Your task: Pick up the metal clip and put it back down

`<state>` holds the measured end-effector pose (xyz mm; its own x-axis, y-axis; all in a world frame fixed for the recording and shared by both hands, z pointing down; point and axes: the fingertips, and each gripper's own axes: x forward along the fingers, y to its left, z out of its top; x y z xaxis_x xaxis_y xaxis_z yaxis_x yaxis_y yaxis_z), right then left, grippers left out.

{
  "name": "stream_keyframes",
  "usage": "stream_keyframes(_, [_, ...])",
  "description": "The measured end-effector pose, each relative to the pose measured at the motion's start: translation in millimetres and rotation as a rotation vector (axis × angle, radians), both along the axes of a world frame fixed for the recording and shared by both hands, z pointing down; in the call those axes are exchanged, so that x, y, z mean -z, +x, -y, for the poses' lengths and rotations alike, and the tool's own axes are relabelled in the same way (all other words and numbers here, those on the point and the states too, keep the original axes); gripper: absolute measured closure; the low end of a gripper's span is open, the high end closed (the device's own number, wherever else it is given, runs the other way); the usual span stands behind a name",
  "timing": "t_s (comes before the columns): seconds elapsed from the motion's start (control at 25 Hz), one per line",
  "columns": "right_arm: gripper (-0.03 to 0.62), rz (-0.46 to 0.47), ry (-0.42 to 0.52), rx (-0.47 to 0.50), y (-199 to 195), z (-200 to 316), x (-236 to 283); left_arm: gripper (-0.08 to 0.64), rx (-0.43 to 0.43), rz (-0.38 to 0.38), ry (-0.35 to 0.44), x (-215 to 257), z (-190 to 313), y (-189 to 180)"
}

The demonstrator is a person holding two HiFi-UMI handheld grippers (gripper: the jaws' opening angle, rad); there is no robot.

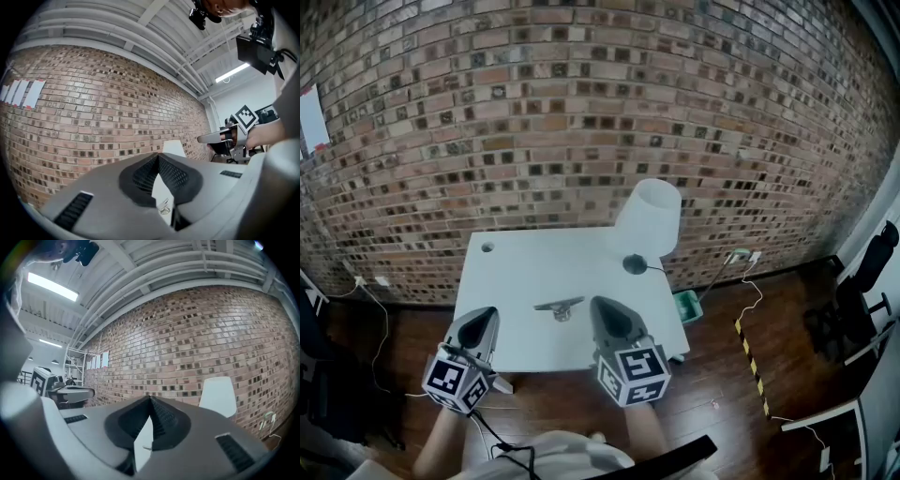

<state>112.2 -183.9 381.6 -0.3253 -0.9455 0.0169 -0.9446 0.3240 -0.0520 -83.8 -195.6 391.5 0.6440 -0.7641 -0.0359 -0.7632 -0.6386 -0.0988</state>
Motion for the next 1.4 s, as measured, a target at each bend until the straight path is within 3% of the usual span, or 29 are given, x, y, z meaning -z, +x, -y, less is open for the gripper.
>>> stream_keyframes(0.2, [0.612,-0.01,0.031,0.017,-0.8,-3.4,15.8,0.548,-0.016,-0.018,0.011,11.8,-3.1,9.3])
stream_keyframes(0.48, [0.612,0.005,0.001,0.016,-20.2,-27.1,7.9,0.548,-0.045,0.002,0.01,15.5,-20.5,2.8])
stream_keyframes(0.64, [0.612,0.031,-0.021,0.006,-31.7,-49.1,-0.4,0.548,-0.068,-0.008,-0.022,4.3,-28.8,-9.7])
stream_keyframes(0.84, [0.612,0.052,-0.041,-0.001,-35.6,-66.6,-5.9,0.548,-0.031,-0.004,-0.063,-20.4,-35.1,-28.3])
stream_keyframes(1.12, [0.612,0.069,-0.039,0.009,-32.2,-87.7,-7.6,0.548,0.005,0.016,-0.113,-36.9,-83.3,-30.9])
stream_keyframes(1.4, [0.612,0.017,-0.006,0.069,-9.0,-168.5,-4.1,0.548,0.013,0.04,-0.06,-26.4,-166.2,11.6])
